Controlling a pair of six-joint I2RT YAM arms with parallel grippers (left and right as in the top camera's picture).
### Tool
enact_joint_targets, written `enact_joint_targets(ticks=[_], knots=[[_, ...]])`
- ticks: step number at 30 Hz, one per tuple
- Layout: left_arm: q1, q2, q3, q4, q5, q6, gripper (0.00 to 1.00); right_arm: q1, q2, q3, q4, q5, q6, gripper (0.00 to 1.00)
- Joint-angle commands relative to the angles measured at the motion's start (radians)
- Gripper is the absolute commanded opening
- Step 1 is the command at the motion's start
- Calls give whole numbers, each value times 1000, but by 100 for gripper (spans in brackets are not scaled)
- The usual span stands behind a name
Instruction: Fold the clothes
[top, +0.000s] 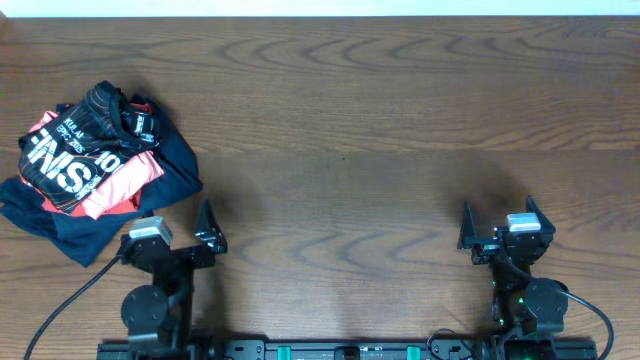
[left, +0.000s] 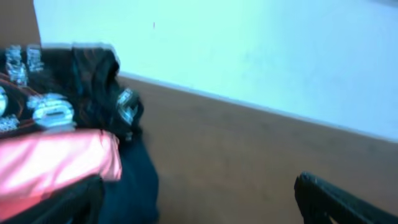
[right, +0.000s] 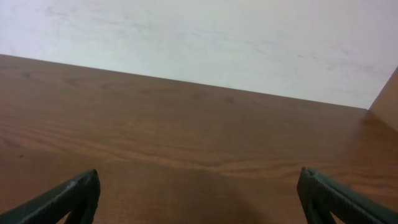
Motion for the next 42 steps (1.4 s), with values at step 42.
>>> enact_joint_targets(ticks=[42], knots=[[2,-5,-159,62,-15,25,98,10,-6,-1,-4,7,-3,99]])
